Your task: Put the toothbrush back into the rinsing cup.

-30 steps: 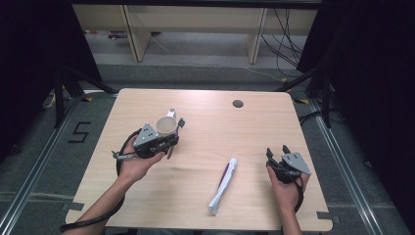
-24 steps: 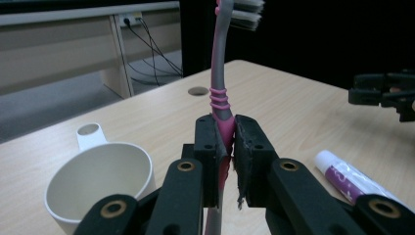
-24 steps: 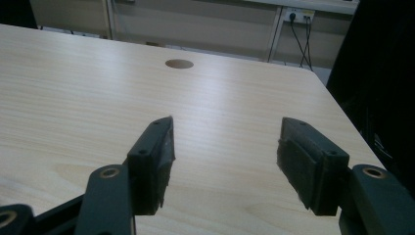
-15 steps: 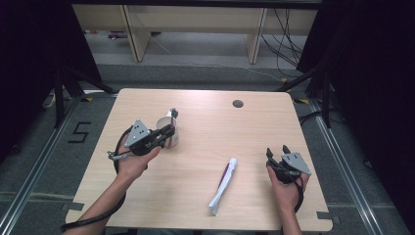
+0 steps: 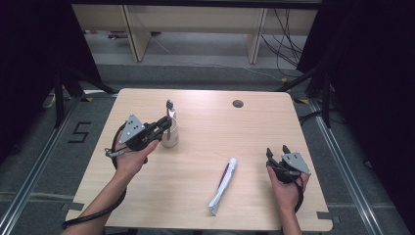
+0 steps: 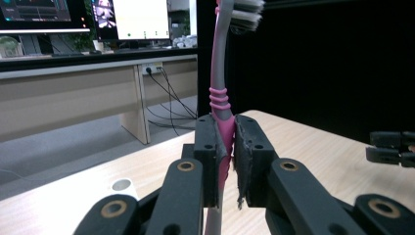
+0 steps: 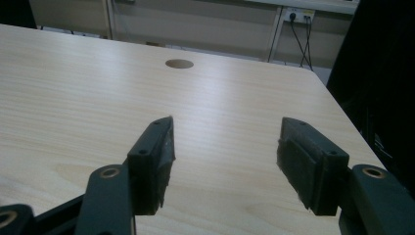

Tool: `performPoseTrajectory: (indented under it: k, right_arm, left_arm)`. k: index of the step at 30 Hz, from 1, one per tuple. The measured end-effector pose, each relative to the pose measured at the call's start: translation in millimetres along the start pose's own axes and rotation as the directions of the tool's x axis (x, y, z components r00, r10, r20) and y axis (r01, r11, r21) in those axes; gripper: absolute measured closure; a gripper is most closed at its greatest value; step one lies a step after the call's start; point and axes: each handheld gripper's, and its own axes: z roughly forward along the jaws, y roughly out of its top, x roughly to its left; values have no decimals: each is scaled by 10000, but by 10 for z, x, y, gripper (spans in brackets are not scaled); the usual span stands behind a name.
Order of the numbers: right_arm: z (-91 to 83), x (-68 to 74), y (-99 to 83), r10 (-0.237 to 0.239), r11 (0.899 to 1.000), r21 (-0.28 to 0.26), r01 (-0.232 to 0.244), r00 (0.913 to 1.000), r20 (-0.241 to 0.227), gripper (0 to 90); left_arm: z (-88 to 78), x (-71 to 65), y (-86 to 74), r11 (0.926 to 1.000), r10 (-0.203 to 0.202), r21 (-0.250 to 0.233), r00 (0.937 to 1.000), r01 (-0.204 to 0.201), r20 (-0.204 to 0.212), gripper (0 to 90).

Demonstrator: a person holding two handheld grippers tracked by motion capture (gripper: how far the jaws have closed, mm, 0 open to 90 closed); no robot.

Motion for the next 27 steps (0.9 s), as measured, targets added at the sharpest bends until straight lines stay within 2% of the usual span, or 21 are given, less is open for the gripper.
performPoseTrajectory:
  k: [5,10,11,27]
  right_arm:
    - [0,1,0,7,10000,6,-7,10000,-6,395]
    - [0,-1,0,26,10000,-5,-26,10000,-14,395]
    - [1,0,0,31,10000,-7,-31,10000,-13,395]
    - [0,1,0,9,10000,14,-9,10000,-6,395]
  left_arm:
    - [18,17,56,9996,-61,-288,10000,61,4,803]
    - [42,13,94,9995,20,-325,10000,-19,43,804]
    - [57,33,109,9983,298,-504,9995,-294,65,804]
    - [122,157,231,9955,404,-854,9989,-422,-231,804]
